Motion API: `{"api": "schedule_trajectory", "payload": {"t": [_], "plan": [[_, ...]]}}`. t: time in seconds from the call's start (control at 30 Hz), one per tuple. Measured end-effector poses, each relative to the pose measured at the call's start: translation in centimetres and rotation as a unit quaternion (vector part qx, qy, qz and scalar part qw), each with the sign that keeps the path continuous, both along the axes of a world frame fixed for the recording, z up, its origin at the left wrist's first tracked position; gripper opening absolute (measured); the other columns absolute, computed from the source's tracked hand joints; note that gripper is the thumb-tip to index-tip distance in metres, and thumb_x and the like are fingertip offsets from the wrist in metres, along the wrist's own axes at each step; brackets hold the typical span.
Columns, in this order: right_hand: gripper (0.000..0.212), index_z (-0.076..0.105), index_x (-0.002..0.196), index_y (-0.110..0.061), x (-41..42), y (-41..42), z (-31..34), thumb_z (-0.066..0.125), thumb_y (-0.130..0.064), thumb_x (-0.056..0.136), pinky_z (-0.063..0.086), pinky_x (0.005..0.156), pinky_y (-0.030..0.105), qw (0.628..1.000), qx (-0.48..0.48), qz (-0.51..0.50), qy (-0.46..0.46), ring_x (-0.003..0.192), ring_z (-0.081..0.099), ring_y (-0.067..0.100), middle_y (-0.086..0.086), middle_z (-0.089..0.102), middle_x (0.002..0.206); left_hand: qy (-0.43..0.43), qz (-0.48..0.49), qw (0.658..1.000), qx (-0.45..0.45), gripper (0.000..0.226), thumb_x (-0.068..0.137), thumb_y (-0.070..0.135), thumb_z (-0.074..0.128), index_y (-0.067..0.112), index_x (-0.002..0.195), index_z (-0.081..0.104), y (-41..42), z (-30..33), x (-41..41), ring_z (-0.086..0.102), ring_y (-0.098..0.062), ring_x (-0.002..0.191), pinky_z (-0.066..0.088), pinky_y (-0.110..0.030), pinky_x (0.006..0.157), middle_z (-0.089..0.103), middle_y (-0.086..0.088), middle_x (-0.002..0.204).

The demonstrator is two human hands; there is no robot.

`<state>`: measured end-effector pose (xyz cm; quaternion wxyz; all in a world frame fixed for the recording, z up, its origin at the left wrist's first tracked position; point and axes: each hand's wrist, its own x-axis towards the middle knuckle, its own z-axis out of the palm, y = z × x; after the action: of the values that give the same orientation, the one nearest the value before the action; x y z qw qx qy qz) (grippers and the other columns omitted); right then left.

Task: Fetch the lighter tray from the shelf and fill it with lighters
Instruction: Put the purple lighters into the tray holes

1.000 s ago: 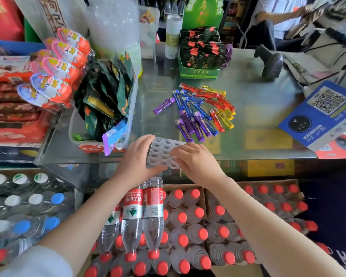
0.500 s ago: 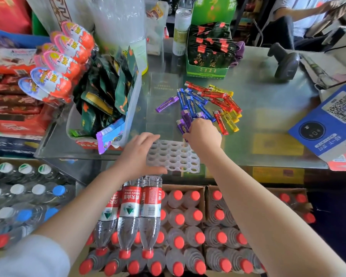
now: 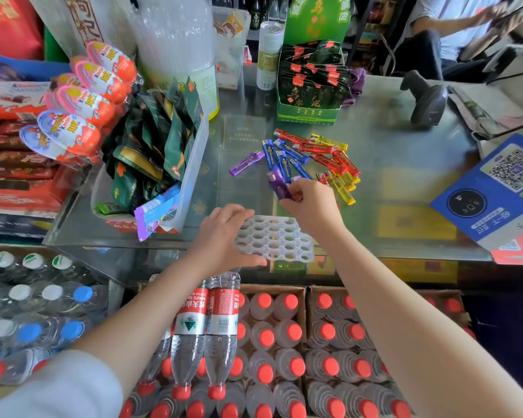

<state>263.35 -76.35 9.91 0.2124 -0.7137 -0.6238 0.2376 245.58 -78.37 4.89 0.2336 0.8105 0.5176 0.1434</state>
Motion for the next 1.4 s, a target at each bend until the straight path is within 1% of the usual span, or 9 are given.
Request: {"api": "schedule_trajectory", "payload": {"t": [0.13, 0.3, 0.43, 0.53, 0.77, 0.9, 1.13, 1.23, 1.4], "plan": [[0.012, 0.064, 0.089, -0.005, -1.2, -1.3, -0.2, 0.065, -0.013, 0.08, 0.041, 0.058, 0.025, 0.983, 0.038, -0.03, 0.175, 0.067, 0.055, 0.017, 0.006, 0.066, 0.081, -0.025, 0.006, 0.999, -0.027, 0.116, 0.048, 0.06, 0.076, 0.018, 0.141, 0.02, -0.1, 0.3, -0.1, 0.034, -0.022, 0.125, 0.023, -0.039, 0.105, 0.038, -0.002, 0.137], [0.014, 0.064, 0.086, -0.003, -2.9, -1.2, -1.4, 0.067, -0.015, 0.079, 0.043, 0.061, 0.017, 0.978, 0.03, -0.023, 0.207, 0.067, 0.057, 0.013, 0.006, 0.068, 0.081, -0.07, -0.01, 0.997, -0.045, 0.113, 0.053, 0.048, 0.08, 0.018, 0.142, 0.016, -0.6, 0.0, -2.4, 0.036, -0.02, 0.125, 0.035, -0.046, 0.103, 0.033, -0.001, 0.143], [0.009, 0.064, 0.085, -0.004, -4.0, -0.6, -1.5, 0.067, -0.011, 0.079, 0.036, 0.054, 0.007, 0.988, 0.038, 0.033, 0.145, 0.062, 0.051, 0.011, 0.002, 0.061, 0.076, -0.096, -0.015, 0.994, -0.054, 0.107, 0.058, 0.038, 0.081, 0.02, 0.141, 0.015, -0.4, 0.0, -2.8, 0.037, -0.011, 0.119, 0.031, -0.031, 0.103, 0.036, 0.006, 0.14], [0.011, 0.065, 0.087, -0.002, -4.2, -0.4, -1.3, 0.066, -0.011, 0.08, 0.037, 0.058, 0.022, 0.992, 0.051, 0.084, 0.081, 0.067, 0.051, 0.017, 0.009, 0.067, 0.082, -0.115, -0.016, 0.992, -0.046, 0.101, 0.058, 0.034, 0.082, 0.018, 0.138, 0.023, -0.2, -0.1, -2.7, 0.041, -0.011, 0.113, 0.034, -0.034, 0.101, 0.04, 0.011, 0.129], [0.013, 0.063, 0.087, 0.0, -4.1, -0.9, -2.3, 0.066, -0.011, 0.081, 0.034, 0.063, 0.026, 0.989, 0.062, 0.128, 0.029, 0.068, 0.047, 0.02, 0.006, 0.056, 0.077, -0.124, 0.002, 0.991, -0.042, 0.1, 0.053, 0.033, 0.085, 0.017, 0.135, 0.031, 0.0, -0.2, -2.6, 0.045, -0.016, 0.116, 0.037, -0.036, 0.1, 0.049, 0.0, 0.129], [0.015, 0.061, 0.09, 0.0, -4.3, -0.9, -2.8, 0.063, -0.013, 0.083, 0.048, 0.065, 0.04, 0.984, 0.078, 0.161, -0.02, 0.076, 0.057, 0.031, 0.015, 0.062, 0.086, -0.13, 0.005, 0.991, -0.04, 0.096, 0.052, 0.033, 0.085, 0.02, 0.133, 0.034, 0.0, 0.1, -2.5, 0.046, -0.015, 0.113, 0.039, -0.035, 0.097, 0.05, 0.001, 0.127], [0.022, 0.061, 0.093, -0.001, -4.3, -1.5, -2.9, 0.061, -0.021, 0.085, 0.045, 0.057, 0.038, 0.985, 0.086, 0.14, -0.051, 0.076, 0.059, 0.035, 0.014, 0.059, 0.093, -0.125, 0.014, 0.991, -0.035, 0.087, 0.054, 0.033, 0.085, 0.018, 0.128, 0.041, -0.3, 0.2, -2.5, 0.048, -0.019, 0.112, 0.042, -0.037, 0.094, 0.051, 0.001, 0.122], [0.029, 0.055, 0.111, -0.007, -3.4, -1.5, -2.4, 0.058, -0.023, 0.087, 0.046, 0.061, 0.035, 0.984, 0.069, 0.139, -0.091, 0.087, 0.06, 0.031, 0.01, 0.056, 0.108, -0.124, 0.009, 0.991, -0.044, 0.088, 0.055, 0.033, 0.084, 0.021, 0.129, 0.039, -0.4, 0.3, -2.4, 0.047, -0.017, 0.113, 0.041, -0.034, 0.094, 0.046, 0.008, 0.117], [0.022, 0.054, 0.112, -0.011, 1.5, -1.7, -2.0, 0.044, -0.016, 0.093, 0.044, 0.055, 0.031, 0.984, 0.113, -0.014, -0.134, 0.083, 0.06, 0.031, 0.011, 0.054, 0.118, -0.113, 0.017, 0.991, -0.072, 0.088, 0.056, 0.039, 0.083, 0.029, 0.13, 0.036, -0.3, 0.0, -2.6, 0.045, -0.01, 0.112, 0.047, -0.04, 0.091, 0.04, 0.01, 0.115]]}}
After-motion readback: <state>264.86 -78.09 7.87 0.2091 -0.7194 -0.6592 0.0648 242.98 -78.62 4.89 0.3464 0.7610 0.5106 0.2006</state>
